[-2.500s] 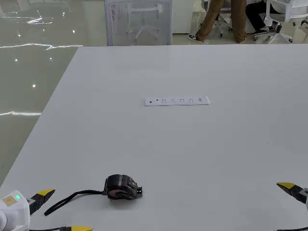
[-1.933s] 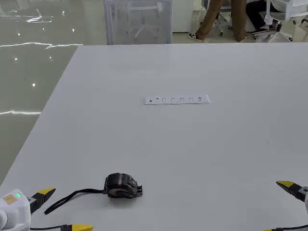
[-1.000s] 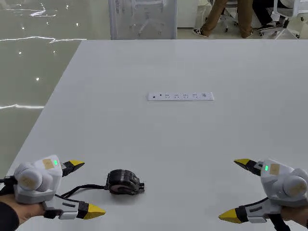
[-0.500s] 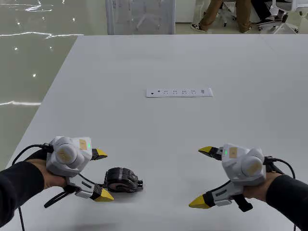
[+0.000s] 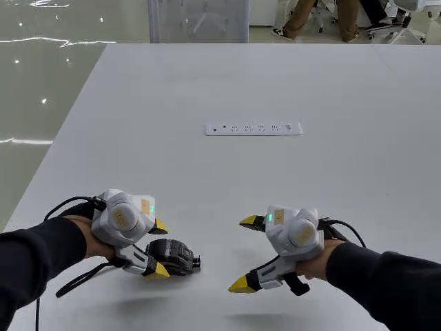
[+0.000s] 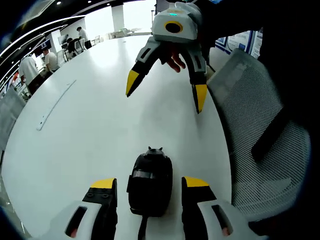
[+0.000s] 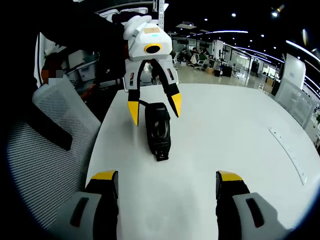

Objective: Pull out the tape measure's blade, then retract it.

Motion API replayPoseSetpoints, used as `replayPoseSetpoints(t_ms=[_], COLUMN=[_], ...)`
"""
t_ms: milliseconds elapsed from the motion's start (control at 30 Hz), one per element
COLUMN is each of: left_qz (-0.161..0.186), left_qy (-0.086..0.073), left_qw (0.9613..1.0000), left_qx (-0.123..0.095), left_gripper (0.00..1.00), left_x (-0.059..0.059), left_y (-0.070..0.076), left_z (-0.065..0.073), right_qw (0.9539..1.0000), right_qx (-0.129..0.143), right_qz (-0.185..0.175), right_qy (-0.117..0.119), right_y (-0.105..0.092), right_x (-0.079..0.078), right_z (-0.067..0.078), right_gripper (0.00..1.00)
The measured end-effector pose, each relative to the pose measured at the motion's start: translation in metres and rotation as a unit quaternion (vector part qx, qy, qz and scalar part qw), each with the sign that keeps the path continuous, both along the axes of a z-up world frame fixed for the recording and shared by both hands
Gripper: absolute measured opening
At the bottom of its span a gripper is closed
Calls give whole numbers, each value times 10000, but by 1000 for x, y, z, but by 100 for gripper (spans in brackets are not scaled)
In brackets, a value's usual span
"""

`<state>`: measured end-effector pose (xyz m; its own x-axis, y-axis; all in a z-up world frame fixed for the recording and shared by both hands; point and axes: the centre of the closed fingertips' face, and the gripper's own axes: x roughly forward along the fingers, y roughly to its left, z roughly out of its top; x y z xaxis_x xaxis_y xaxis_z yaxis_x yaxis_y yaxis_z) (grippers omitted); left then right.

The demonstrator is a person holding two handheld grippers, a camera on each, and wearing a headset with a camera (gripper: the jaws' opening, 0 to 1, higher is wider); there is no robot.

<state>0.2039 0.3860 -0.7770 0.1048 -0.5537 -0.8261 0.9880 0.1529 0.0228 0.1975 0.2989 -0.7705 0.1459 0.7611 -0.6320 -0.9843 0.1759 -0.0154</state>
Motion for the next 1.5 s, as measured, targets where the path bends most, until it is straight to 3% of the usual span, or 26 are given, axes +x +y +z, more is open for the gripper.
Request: replayPoseSetpoints(t_ms=[433, 500, 567, 767, 1067, 1200, 1500], left_qz=[-110, -244, -252, -286, -296, -298, -302], left_qy=[23, 179, 28, -24, -19, 6, 8], left_qw=[9999, 9995, 9996, 9995, 9994, 9994, 9994], left_qx=[118, 113, 141, 114, 155, 160, 161], left_gripper=[40, 32, 31, 30, 30, 30, 30], left_x=[4, -4, -1, -1, -1, -1, -1], left_y=[-4, -6, -6, -5, -5, -5, -5], left_z=[-3, -4, -4, -4, -5, -5, -6], right_qw=[9994, 9993, 9992, 9988, 9978, 9966, 9958], right_qx=[-119, -120, -132, -148, -226, -392, -417], right_qz=[304, 334, 368, 452, 581, 712, 792], right_qy=[121, 123, 121, 141, 229, 137, 208], right_y=[32, 34, 35, 40, 54, 57, 59], right_x=[-1, 1, 3, 6, 3, 1, -2], right_z=[-16, -16, -18, -22, -38, -45, -51], right_gripper=[69, 69, 67, 61, 42, 33, 15])
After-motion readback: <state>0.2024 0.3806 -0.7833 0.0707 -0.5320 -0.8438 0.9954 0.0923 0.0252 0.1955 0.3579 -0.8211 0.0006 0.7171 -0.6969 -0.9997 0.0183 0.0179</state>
